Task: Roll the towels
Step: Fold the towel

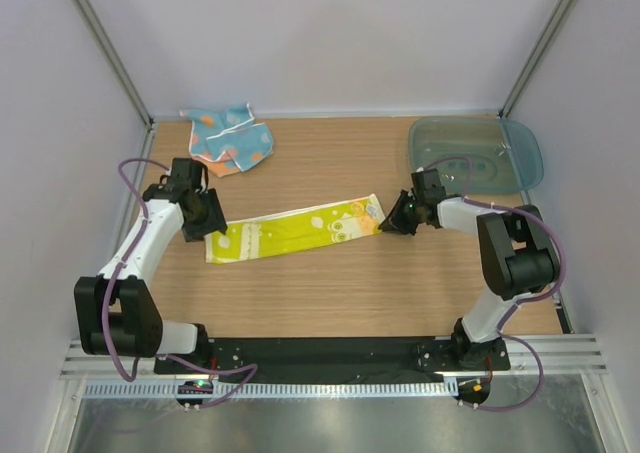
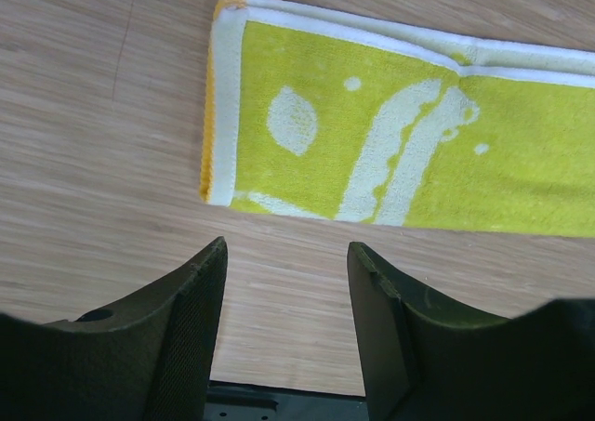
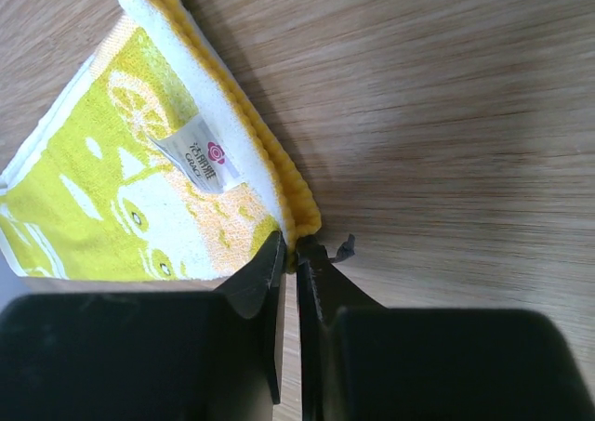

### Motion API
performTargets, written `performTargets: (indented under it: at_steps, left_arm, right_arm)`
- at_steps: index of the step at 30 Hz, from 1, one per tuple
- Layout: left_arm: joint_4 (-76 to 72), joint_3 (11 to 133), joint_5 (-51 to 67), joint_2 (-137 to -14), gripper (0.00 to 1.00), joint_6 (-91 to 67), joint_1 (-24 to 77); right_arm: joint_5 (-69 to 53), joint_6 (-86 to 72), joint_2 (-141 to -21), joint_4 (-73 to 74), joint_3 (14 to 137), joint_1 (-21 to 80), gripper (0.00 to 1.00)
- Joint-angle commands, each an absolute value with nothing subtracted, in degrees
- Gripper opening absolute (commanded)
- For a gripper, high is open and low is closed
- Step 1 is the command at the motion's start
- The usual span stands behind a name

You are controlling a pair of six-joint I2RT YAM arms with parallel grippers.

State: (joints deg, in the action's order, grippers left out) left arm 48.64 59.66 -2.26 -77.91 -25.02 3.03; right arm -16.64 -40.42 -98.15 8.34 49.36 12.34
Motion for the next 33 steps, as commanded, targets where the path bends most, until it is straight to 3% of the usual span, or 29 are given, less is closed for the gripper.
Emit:
performTargets:
  at_steps: [1,9,16,33]
  left_arm:
    - [47.81,60.12,-1.23,-77.61,0.56,-24.08,2.99]
    - [47.55,60.38,-0.35,-78.22,0.56,-23.91,3.08]
    - [47.46,60.56,-0.35,-78.14,0.56,-23.99,3.16]
    - [48.43,60.64,-3.42,-76.90,0.56,-24.26,3.34]
  right_arm:
    - [-10.83,-37.10,-97.48,13.16,49.48,10.64,0.09]
    - [3.68,-29.63,-87.46,27.41,50.89,6.33,0.04]
    - [5.01,-26.99,-82.97,31.99,55.80,8.87,0.03]
    - [9.23,-28.30,-92.01,38.58,82.25,38.57,0.02]
